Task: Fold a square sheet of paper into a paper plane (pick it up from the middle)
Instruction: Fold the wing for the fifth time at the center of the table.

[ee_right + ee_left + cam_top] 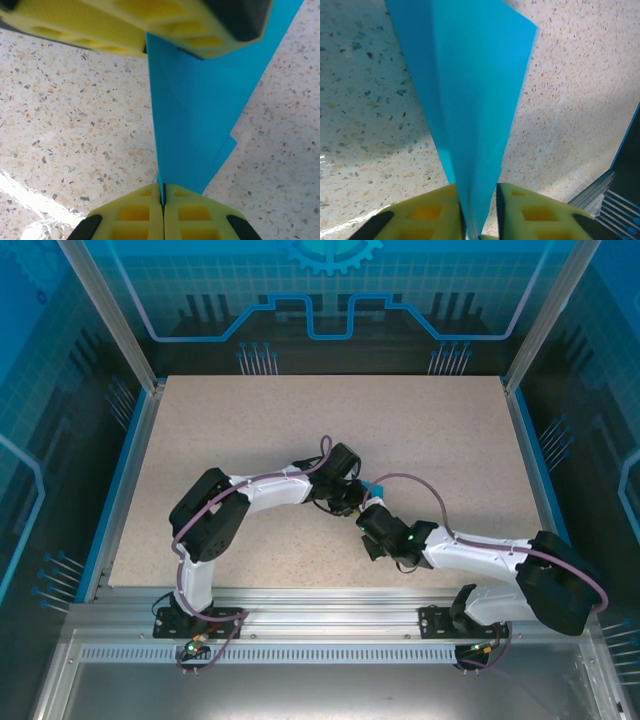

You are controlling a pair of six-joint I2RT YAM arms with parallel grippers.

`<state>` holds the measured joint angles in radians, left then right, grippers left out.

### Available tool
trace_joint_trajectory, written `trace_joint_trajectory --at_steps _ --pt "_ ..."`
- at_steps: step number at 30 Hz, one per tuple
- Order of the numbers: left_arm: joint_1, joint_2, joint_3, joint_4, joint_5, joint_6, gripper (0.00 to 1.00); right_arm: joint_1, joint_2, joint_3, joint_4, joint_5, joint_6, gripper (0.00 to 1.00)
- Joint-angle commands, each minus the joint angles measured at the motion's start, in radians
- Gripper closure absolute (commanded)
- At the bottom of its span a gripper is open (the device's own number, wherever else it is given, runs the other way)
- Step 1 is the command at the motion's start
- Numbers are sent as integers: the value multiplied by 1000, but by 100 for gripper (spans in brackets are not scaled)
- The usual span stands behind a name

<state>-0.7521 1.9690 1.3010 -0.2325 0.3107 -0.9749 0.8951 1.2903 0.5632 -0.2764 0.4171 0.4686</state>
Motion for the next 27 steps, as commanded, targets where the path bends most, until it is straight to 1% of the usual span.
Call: trace_joint_trajectory --at_steps 1,3,5,6,10,15,18,22,27 --pt "12 -26 18 -36 11 25 61 -40 3 -30 69 -91 39 99" --pt "22 -44 7 -29 11 25 58 -69 -10 -59 113 -147 62 99" --pt "26 -65 -7 -20 6 26 51 -116 -34 -100 169 -225 92 99" --pt "26 -77 -15 -14 4 29 49 -147 -50 -124 205 -277 104 99" --pt "25 -109 -42 17 0 30 49 -278 -134 -220 319 -474 146 99" --pt "26 -127 -69 52 -2 26 49 -390 -190 -266 335 -628 151 97" --pt "21 -133 -81 72 4 29 52 -431 -178 -266 329 -692 153 97" --pt "12 -127 -86 88 19 47 56 -494 -106 -254 353 -805 169 97" --pt "8 -108 -94 126 47 44 60 -504 3 -224 369 -860 165 98"
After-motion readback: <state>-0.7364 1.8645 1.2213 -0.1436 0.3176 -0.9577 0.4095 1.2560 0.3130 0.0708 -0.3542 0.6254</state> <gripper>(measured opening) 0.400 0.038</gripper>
